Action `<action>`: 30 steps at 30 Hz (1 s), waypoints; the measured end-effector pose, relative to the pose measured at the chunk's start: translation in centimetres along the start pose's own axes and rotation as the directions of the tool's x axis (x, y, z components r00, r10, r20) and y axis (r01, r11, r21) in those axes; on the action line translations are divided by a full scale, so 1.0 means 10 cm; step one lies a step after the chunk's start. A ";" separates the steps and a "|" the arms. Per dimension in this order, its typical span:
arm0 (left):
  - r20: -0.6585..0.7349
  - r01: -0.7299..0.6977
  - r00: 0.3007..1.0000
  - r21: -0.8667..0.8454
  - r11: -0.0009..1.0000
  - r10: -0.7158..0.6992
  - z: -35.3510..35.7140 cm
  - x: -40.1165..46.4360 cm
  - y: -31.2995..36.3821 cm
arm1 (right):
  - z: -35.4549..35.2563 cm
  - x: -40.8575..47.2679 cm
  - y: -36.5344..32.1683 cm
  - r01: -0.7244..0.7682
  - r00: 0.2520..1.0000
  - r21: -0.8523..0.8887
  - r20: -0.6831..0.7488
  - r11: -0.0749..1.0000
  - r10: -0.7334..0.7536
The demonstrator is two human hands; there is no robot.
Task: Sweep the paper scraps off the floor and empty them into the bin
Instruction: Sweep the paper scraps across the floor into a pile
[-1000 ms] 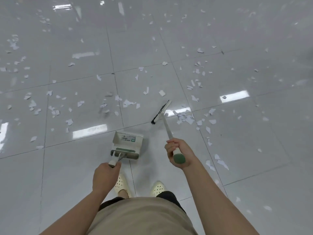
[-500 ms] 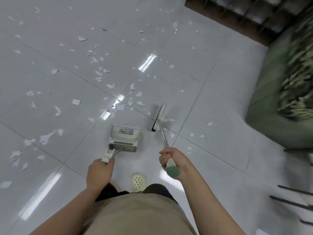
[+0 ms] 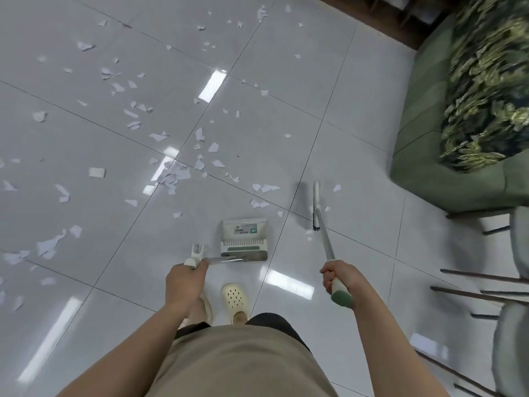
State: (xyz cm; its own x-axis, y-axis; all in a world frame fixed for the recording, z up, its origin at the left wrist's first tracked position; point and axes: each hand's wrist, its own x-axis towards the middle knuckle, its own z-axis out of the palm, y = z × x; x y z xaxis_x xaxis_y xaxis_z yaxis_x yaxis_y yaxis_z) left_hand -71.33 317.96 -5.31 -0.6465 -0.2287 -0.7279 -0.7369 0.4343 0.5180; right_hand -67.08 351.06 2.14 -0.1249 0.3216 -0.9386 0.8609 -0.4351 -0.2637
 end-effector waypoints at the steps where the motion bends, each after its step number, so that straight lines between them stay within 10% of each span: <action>1: 0.015 0.002 1.000 -0.004 1.000 -0.002 -0.07 0.04 -0.03 | 0.04 0.05 -0.01 -0.014 1.000 -0.021 -0.017 1.000 0.014; 11: 0.029 -0.109 0.994 0.270 0.957 0.105 -0.63 0.11 -0.35 | 1.31 0.17 0.09 -0.151 0.968 -0.351 0.138 0.924 0.211; 30: -0.297 0.028 0.954 -0.061 0.998 -0.045 -1.59 0.39 -0.60 | 3.37 -0.39 -0.62 -0.017 0.846 -0.412 0.480 0.911 0.233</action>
State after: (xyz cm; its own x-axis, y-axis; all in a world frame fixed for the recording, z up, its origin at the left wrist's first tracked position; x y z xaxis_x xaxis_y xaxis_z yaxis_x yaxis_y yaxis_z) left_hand -72.59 300.60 -4.06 -0.6419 -0.4968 -0.5841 -0.7656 0.3736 0.5237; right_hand -88.59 324.15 -0.04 -0.1419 -0.2325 -0.9622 0.9896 -0.0552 -0.1326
